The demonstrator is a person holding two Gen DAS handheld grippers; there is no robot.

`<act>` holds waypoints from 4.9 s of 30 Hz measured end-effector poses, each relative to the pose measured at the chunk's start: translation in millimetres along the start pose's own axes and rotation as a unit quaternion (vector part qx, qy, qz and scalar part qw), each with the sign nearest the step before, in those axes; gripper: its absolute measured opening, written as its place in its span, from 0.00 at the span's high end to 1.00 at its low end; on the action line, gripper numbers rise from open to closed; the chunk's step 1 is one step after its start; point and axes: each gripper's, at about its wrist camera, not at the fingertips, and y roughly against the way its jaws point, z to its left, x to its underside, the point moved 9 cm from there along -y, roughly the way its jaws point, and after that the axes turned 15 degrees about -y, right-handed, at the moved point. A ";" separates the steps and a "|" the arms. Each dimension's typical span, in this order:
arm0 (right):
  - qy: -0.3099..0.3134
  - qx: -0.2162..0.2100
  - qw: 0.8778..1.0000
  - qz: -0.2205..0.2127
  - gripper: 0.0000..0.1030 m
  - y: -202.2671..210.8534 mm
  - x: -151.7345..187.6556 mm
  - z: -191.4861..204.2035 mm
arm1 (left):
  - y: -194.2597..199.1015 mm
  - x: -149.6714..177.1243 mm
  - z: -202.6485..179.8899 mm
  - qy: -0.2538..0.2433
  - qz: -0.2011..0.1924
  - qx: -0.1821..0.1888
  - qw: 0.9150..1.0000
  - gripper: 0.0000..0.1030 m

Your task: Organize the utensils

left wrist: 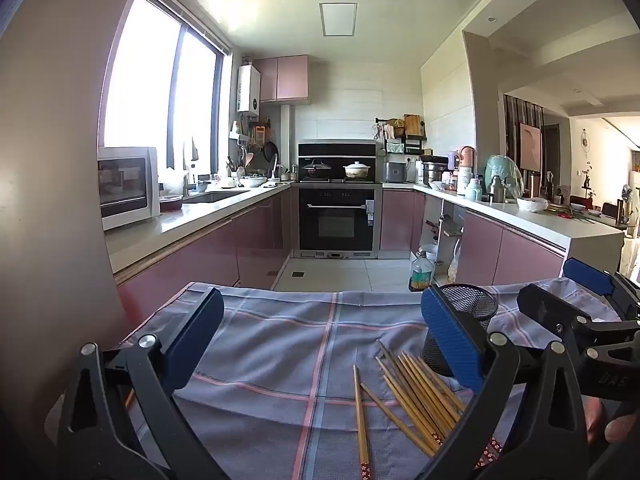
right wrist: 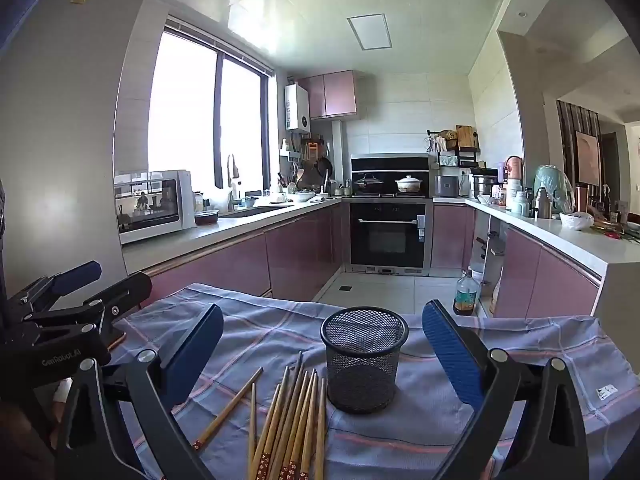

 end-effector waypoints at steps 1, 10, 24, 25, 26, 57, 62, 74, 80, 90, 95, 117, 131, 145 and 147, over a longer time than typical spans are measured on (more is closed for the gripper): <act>-0.001 0.000 1.000 0.000 0.06 0.0 0.0 -0.1 | 0.0 0.0 0.1 0.000 0.000 0.000 1.000 0.06; 0.004 -0.004 1.000 -0.007 0.06 2.9 -1.3 3.2 | 1.2 -2.8 -2.4 -0.001 -0.002 -0.001 1.000 0.06; 0.006 -0.004 1.000 -0.008 0.06 3.9 -1.1 7.2 | 3.5 -3.9 3.1 0.002 -0.007 -0.001 1.000 0.06; 0.006 -0.004 1.000 -0.008 0.06 3.7 -1.0 7.6 | 3.4 -4.0 3.2 0.002 -0.006 -0.002 1.000 0.06; 0.006 -0.004 1.000 -0.008 0.06 3.7 -1.0 7.7 | 3.4 -3.9 3.4 0.002 -0.007 -0.001 1.000 0.06; 0.001 -0.004 1.000 -0.010 0.06 1.7 1.2 5.1 | 4.9 -6.9 2.1 0.002 -0.008 0.001 1.000 0.06; 0.001 -0.004 1.000 -0.012 0.06 1.3 0.6 5.3 | 4.9 -6.3 1.7 0.003 -0.008 0.001 1.000 0.06; 0.001 -0.005 1.000 -0.012 0.06 1.3 1.2 4.8 | 6.0 -9.0 0.5 0.002 -0.008 0.002 1.000 0.06; 0.000 -0.005 1.000 -0.012 0.06 1.6 1.2 4.6 | 5.9 -9.2 0.7 0.002 -0.008 0.002 1.000 0.06; -0.001 -0.006 1.000 -0.013 0.06 0.0 2.3 4.9 | 6.2 -9.4 0.0 0.002 -0.009 0.002 1.000 0.06; -0.002 -0.007 1.000 -0.012 0.06 -0.5 2.5 5.0 | 7.0 -10.3 -0.9 0.002 -0.007 0.003 1.000 0.06; -0.006 -0.009 1.000 -0.003 0.06 -4.7 4.5 5.3 | 2.0 -5.7 -4.1 0.001 0.001 0.008 1.000 0.06; -0.018 -0.009 0.992 0.125 0.15 -35.3 48.3 -21.4 | -43.8 46.7 -5.8 -0.019 0.105 0.030 0.994 0.06; -0.001 0.008 0.952 0.305 0.64 -83.6 125.9 -32.4 | -102.6 117.8 -49.7 -0.057 0.227 0.125 0.964 0.30; 0.004 0.008 0.950 0.313 0.68 -87.5 129.2 -31.8 | -109.7 124.1 -56.8 -0.062 0.238 0.135 0.960 0.32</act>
